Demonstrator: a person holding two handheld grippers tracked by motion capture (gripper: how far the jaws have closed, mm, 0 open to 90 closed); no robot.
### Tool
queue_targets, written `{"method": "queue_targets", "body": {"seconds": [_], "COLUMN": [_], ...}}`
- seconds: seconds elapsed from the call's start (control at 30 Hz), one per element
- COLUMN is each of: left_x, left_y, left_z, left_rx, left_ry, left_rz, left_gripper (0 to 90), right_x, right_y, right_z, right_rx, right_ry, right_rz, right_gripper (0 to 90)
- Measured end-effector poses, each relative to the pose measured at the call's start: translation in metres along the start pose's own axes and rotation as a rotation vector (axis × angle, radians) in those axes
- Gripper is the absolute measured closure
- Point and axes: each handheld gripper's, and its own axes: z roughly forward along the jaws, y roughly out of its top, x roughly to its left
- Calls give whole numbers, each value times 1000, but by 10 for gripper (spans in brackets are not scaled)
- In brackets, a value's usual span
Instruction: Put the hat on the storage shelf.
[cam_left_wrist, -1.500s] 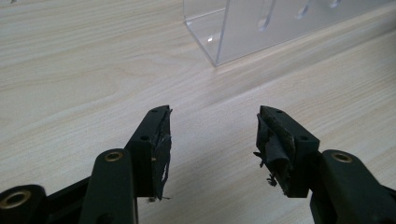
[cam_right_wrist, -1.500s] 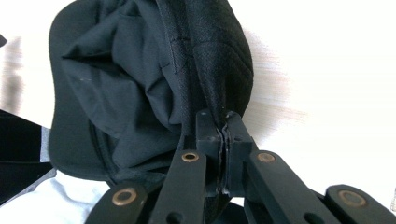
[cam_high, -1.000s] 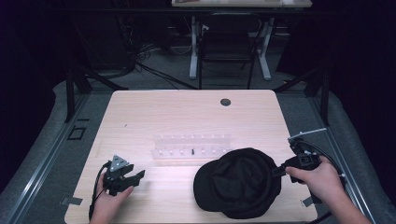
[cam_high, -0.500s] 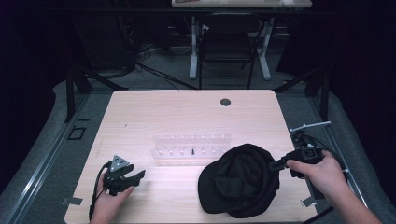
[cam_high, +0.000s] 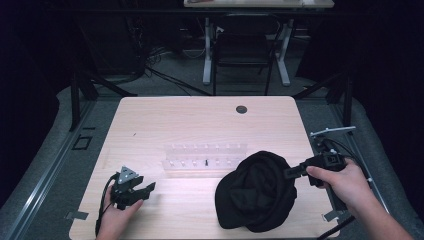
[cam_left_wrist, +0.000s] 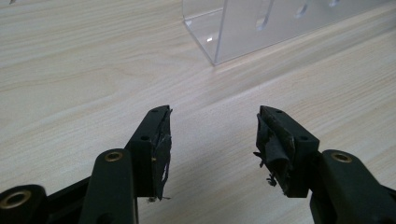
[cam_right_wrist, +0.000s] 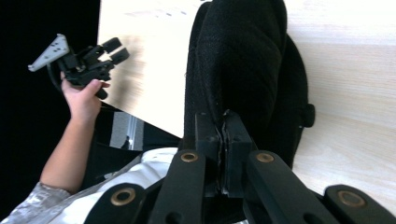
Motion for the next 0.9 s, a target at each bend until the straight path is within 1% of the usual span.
{"method": "queue_targets", "body": {"seconds": [0.03, 0.1, 0.2, 0.23, 0.27, 0.3, 0.33, 0.4, 0.47, 0.53, 0.7, 0.9], "left_x": [0, 0, 0, 0, 0, 1, 1, 1, 1, 1, 0, 0], "left_y": [0, 0, 0, 0, 0, 0, 0, 0, 0, 0, 0, 0], "left_z": [0, 0, 0, 0, 0, 0, 0, 0, 0, 0, 0, 1], "left_rx": [0, -1, -4, -6, -6, -3, -3, -3, -3, -3, -3, -2], "left_ry": [0, -1, -1, -2, -2, -3, -3, -4, -5, -5, -5, -5], "left_rz": [0, 0, -1, -6, -6, -5, -5, -6, -7, -7, -5, -7], "left_gripper": [452, 451, 445, 435, 432, 429, 429, 424, 421, 419, 418, 418], "right_x": [2, 2, 6, 8, 8, 10, 10, 14, 15, 18, 24, 29], "right_y": [0, 0, 0, 0, 0, -1, -1, -1, -1, -1, 0, 2], "right_z": [0, -1, -3, -4, -4, -4, -4, -6, -6, -8, -14, -21], "right_rx": [-10, -12, -22, -17, -17, -29, -29, -32, -39, -42, -57, -84], "right_ry": [11, 15, 40, 68, 68, 83, 83, 105, 108, 134, 164, 182], "right_rz": [3, -3, 1, -14, -14, -18, -18, -25, -24, -36, -46, -60], "right_gripper": [877, 876, 876, 876, 876, 877, 877, 877, 877, 877, 877, 878]}}
